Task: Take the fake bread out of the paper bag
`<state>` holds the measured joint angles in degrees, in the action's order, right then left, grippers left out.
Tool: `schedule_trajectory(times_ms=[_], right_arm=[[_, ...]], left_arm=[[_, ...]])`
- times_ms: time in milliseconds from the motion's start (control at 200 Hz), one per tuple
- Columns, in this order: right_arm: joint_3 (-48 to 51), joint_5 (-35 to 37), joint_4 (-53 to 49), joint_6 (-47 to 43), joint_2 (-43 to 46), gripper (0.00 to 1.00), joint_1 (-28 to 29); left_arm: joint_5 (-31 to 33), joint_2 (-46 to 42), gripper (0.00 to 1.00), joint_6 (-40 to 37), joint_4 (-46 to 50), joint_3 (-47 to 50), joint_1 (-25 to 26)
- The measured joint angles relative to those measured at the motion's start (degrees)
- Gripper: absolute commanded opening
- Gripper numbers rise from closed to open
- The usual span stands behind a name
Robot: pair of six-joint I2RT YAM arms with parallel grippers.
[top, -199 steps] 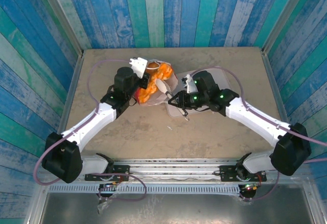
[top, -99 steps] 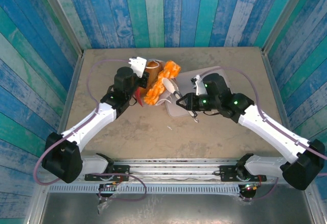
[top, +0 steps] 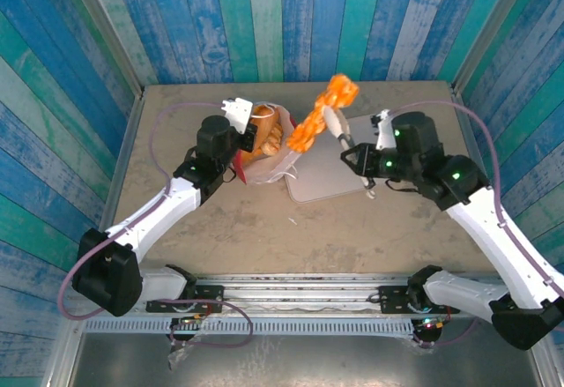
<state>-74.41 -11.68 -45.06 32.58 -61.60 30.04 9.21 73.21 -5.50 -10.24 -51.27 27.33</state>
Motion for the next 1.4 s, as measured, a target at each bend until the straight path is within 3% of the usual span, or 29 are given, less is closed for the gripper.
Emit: schedule_trajectory(times_ms=[215, 376, 1042, 1403], right_arm=[[-7.5, 1.7, -10.3, -6.2, -1.5, 0.08, -7.8], [-7.9, 2.0, -14.4, -10.4, -5.5, 0.09, -9.5], [-7.4, -3.3, -17.4, -20.0, -28.1, 0.13, -8.9], [-16.2, -3.1, -17.9, -22.0, -40.2, 0.2, -3.0]], left_arm=[[0.1, 0.0, 0.0, 0.0, 0.0, 0.0, 0.0], [0.2, 0.0, 0.0, 0.0, 0.0, 0.0, 0.0], [0.3, -0.1, 0.0, 0.4, 0.0, 0.0, 0.0], [0.4, -0.1, 0.0, 0.4, 0.0, 0.2, 0.1]])
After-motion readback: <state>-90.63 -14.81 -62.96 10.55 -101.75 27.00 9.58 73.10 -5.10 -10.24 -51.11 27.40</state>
